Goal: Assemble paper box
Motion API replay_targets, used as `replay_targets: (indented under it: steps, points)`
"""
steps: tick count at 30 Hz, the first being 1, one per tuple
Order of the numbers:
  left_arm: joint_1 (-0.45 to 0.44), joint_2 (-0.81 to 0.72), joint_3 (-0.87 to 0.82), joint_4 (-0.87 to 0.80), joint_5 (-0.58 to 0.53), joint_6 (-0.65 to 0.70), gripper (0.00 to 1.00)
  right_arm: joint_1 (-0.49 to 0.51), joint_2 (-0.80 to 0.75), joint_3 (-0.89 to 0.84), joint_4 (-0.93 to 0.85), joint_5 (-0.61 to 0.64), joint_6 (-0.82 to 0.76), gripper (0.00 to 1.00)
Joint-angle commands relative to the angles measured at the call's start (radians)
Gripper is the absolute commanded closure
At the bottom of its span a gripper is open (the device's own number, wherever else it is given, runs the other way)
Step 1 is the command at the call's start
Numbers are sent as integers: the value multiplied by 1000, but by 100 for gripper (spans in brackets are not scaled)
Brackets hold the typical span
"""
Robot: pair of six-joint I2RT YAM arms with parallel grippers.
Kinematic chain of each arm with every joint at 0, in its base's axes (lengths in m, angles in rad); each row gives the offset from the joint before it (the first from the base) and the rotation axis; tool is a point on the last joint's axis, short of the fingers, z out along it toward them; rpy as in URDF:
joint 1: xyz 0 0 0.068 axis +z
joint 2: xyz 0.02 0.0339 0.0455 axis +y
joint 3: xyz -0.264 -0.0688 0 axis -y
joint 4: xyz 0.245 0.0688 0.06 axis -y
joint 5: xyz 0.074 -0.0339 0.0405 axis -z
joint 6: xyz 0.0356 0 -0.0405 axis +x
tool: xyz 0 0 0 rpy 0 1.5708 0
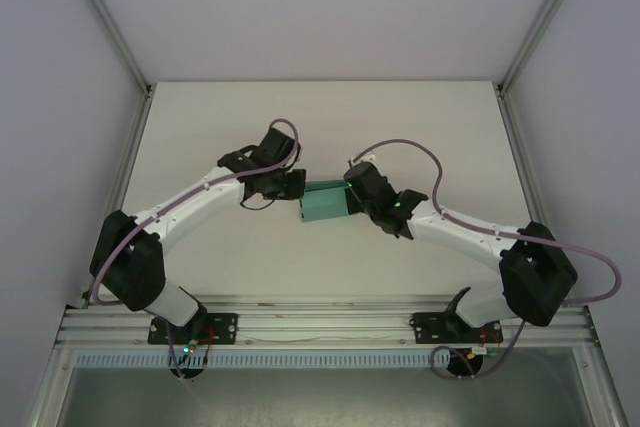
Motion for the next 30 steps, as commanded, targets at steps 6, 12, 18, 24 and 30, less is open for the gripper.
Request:
replay_targets:
  steps: [6,12,18,24,30]
  points:
    - [-29,24,-83,58,-79,28,99,23,2,-62,-28,-13,13,100]
    - [-55,39,-178,128,-90,72,99,24,16,-75,-10,-6,-16,100]
    - [-95,7,-274,186,-134,51,99,24,-5,-113,42,-12,-6,100]
    - [-125,-16,-321,247,-172,37,99,24,-33,-129,70,-67,0,97]
    - [-134,-36,-341,282,-193,37,99,22,-73,-81,29,-39,10,76]
